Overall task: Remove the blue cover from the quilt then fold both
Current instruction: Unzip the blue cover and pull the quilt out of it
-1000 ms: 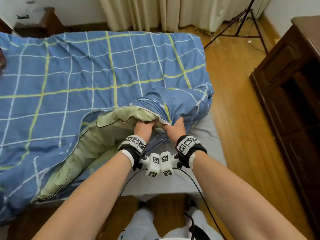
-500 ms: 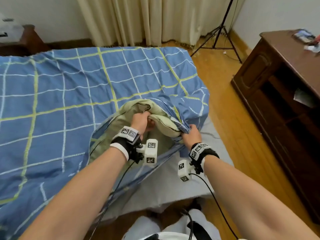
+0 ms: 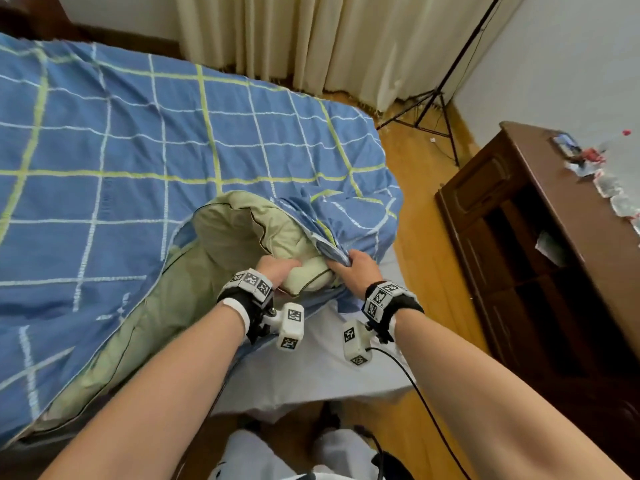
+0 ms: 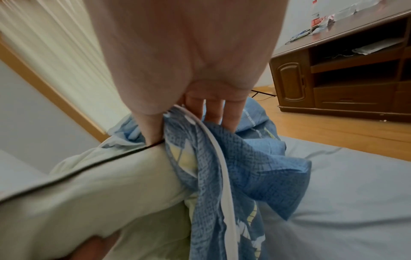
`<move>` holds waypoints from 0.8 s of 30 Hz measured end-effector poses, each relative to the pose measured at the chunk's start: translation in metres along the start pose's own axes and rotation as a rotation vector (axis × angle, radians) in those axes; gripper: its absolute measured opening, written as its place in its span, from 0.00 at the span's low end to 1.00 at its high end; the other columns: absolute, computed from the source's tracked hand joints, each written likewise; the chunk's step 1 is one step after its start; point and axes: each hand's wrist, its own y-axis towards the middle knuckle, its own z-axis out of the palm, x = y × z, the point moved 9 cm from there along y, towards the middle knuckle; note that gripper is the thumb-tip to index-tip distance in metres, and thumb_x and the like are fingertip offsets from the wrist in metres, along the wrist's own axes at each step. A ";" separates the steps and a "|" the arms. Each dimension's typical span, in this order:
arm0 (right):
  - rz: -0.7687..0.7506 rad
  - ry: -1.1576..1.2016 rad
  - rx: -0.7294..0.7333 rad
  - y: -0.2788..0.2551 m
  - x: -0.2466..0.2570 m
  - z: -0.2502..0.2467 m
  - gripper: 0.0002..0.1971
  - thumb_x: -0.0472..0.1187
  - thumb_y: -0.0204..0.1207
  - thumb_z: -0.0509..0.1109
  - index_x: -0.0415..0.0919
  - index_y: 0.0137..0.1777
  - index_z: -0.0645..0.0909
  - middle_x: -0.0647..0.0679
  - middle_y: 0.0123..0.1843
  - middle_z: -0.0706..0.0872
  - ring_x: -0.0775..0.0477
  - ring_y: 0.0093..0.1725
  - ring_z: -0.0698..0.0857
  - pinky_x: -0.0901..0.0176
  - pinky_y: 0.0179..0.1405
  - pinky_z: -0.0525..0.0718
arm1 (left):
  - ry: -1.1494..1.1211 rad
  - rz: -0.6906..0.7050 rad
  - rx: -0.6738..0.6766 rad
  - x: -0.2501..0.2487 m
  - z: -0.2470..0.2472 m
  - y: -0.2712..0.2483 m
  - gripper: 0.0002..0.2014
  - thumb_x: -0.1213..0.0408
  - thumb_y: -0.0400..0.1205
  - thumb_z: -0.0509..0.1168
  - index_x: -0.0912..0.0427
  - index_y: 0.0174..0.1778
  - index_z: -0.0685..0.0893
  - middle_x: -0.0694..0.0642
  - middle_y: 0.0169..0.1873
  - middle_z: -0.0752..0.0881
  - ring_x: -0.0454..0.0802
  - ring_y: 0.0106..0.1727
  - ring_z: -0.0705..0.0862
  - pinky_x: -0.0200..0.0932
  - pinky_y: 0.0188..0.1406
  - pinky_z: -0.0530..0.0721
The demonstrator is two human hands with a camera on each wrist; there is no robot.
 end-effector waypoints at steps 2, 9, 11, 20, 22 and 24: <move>0.016 0.004 -0.003 0.001 -0.005 -0.004 0.14 0.56 0.74 0.75 0.46 0.46 0.81 0.45 0.45 0.88 0.43 0.46 0.84 0.53 0.47 0.81 | -0.008 0.027 -0.018 -0.008 0.002 -0.003 0.27 0.57 0.73 0.76 0.72 0.61 0.81 0.63 0.52 0.87 0.58 0.51 0.87 0.52 0.56 0.85; 0.025 -0.008 0.003 0.028 -0.022 -0.011 0.08 0.39 0.74 0.70 0.36 0.50 0.85 0.37 0.47 0.89 0.33 0.49 0.86 0.51 0.44 0.82 | -0.082 0.085 -0.229 -0.008 -0.004 -0.022 0.25 0.60 0.75 0.74 0.75 0.61 0.80 0.60 0.51 0.84 0.56 0.51 0.83 0.44 0.50 0.80; 0.045 -0.026 0.022 0.040 -0.040 -0.010 0.09 0.39 0.76 0.67 0.37 0.52 0.84 0.36 0.48 0.88 0.32 0.52 0.86 0.54 0.43 0.78 | -0.162 0.058 -0.335 0.004 -0.014 -0.030 0.28 0.60 0.74 0.74 0.75 0.64 0.78 0.60 0.56 0.83 0.57 0.53 0.83 0.46 0.52 0.80; 0.048 0.039 0.107 0.052 -0.114 -0.019 0.16 0.36 0.82 0.64 0.28 0.66 0.74 0.27 0.65 0.81 0.26 0.66 0.80 0.45 0.60 0.78 | -0.427 0.063 -0.887 0.093 -0.017 -0.137 0.27 0.70 0.68 0.79 0.66 0.63 0.80 0.57 0.54 0.83 0.56 0.55 0.83 0.50 0.61 0.82; 0.019 0.041 0.154 0.040 -0.119 -0.019 0.16 0.35 0.82 0.63 0.29 0.67 0.73 0.28 0.65 0.81 0.27 0.66 0.80 0.46 0.59 0.77 | -0.441 0.031 -0.993 0.128 -0.011 -0.178 0.31 0.63 0.63 0.81 0.63 0.62 0.82 0.57 0.56 0.86 0.59 0.57 0.85 0.53 0.63 0.83; 0.009 0.064 0.196 0.030 -0.128 -0.016 0.17 0.35 0.82 0.62 0.31 0.69 0.74 0.29 0.64 0.83 0.28 0.64 0.81 0.46 0.58 0.78 | -0.473 0.005 -1.104 0.164 -0.010 -0.223 0.30 0.62 0.64 0.81 0.61 0.62 0.82 0.55 0.57 0.86 0.58 0.55 0.84 0.51 0.62 0.82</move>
